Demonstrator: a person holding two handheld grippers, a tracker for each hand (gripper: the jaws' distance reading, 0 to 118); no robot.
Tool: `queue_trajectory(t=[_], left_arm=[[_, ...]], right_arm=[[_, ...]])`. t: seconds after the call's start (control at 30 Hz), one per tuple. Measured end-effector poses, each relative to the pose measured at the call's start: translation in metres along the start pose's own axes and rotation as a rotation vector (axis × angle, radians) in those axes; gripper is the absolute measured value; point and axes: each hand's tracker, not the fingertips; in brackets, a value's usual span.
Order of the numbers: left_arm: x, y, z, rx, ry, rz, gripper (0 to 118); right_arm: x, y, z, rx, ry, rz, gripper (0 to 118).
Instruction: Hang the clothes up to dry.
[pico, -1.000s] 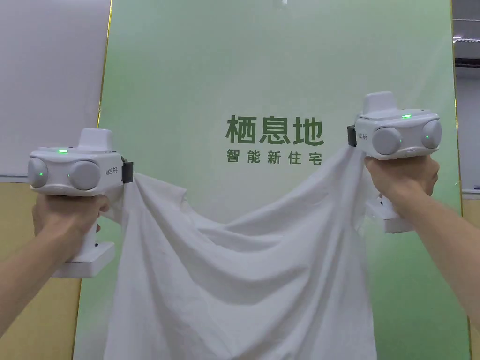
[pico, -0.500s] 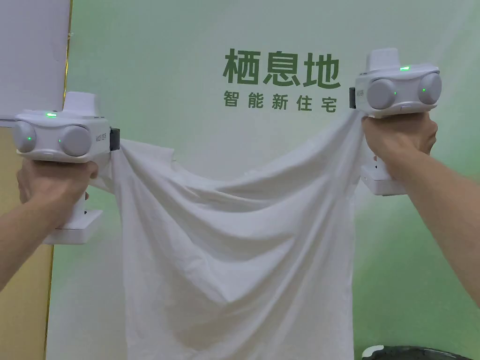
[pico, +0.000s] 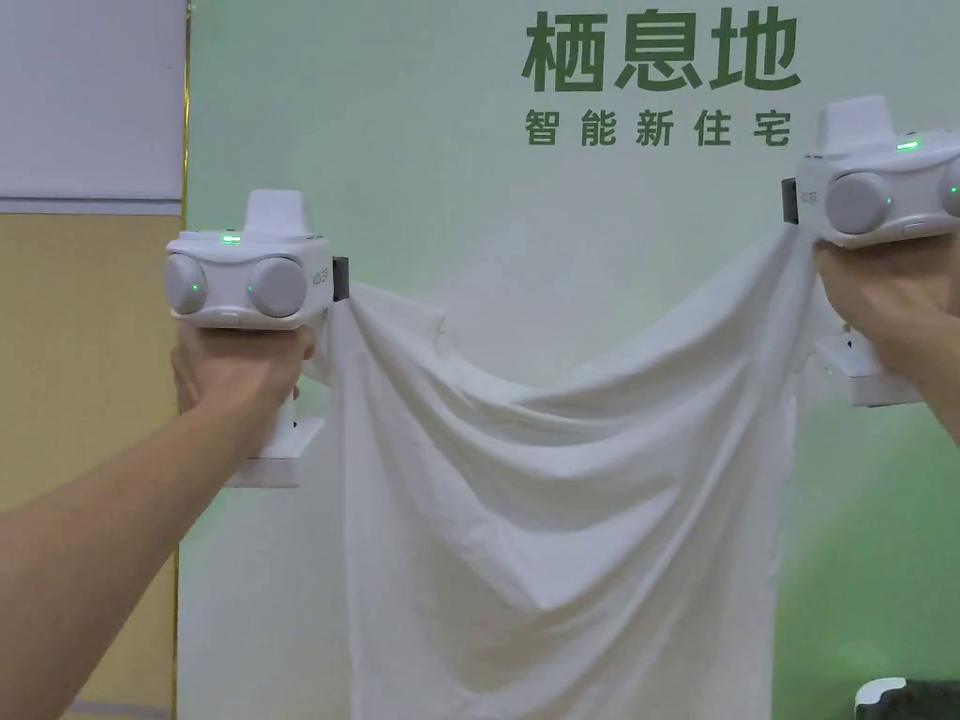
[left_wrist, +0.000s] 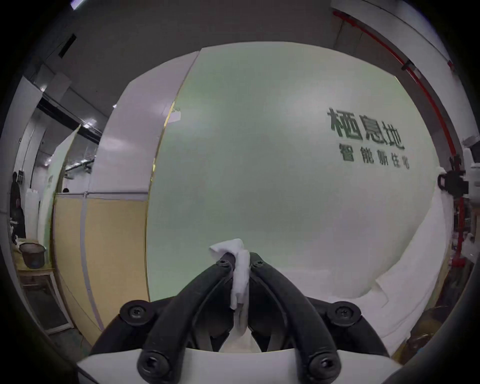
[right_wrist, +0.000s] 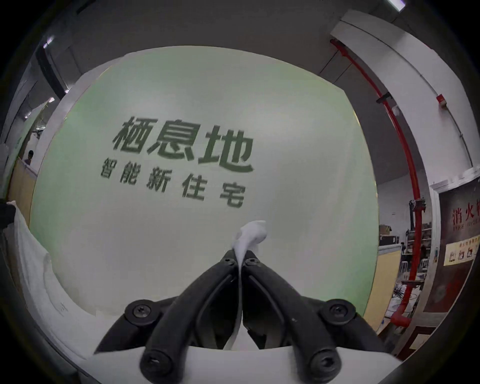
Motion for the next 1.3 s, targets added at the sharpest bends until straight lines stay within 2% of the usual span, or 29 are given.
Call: queue_trajectory(t=[0.07,0.2,0.33,0.57,0.67,0.7,0.77,0.87,1.0,1.07,1.17,1.3], left_arm=[[-0.002,-0.011,0.001,-0.016,-0.051,0.065,4],[-0.002,-0.034,0.018,-0.014,-0.028,0.038,4],[-0.004,-0.053,0.049,-0.029,-0.016,0.028,4],[0.000,-0.083,0.129,-0.052,-0.041,0.040,4],[-0.004,-0.099,0.164,-0.067,-0.039,0.055,4],[-0.004,-0.103,0.173,-0.075,-0.034,0.042,4],[-0.006,-0.110,0.195,-0.069,-0.022,0.011,4],[-0.012,-0.119,0.235,-0.100,-0.058,0.060,4],[-0.014,-0.147,0.291,-0.126,-0.062,0.035,4],[-0.019,-0.165,0.322,-0.154,-0.076,0.049,4],[-0.025,-0.191,0.365,-0.186,-0.082,0.099,4],[-0.024,-0.226,0.418,-0.270,-0.134,0.023,4]], right_arm=[[-0.006,-0.014,0.002,-0.029,0.029,0.003,0],[-0.007,-0.038,0.015,-0.041,0.058,-0.030,0],[-0.010,-0.054,0.063,-0.045,0.089,-0.012,0],[-0.002,-0.081,0.155,-0.107,0.144,-0.067,0],[0.003,-0.097,0.201,-0.113,0.149,-0.058,0],[0.008,-0.115,0.185,-0.133,0.161,-0.063,0],[0.012,-0.132,0.208,-0.147,0.170,-0.052,0],[0.019,-0.157,0.237,-0.192,0.211,-0.072,0],[0.028,-0.184,0.282,-0.243,0.257,-0.136,0],[0.031,-0.197,0.307,-0.243,0.260,-0.102,0],[0.037,-0.213,0.344,-0.284,0.299,-0.108,0],[0.040,-0.245,0.384,-0.326,0.326,-0.082,0]])
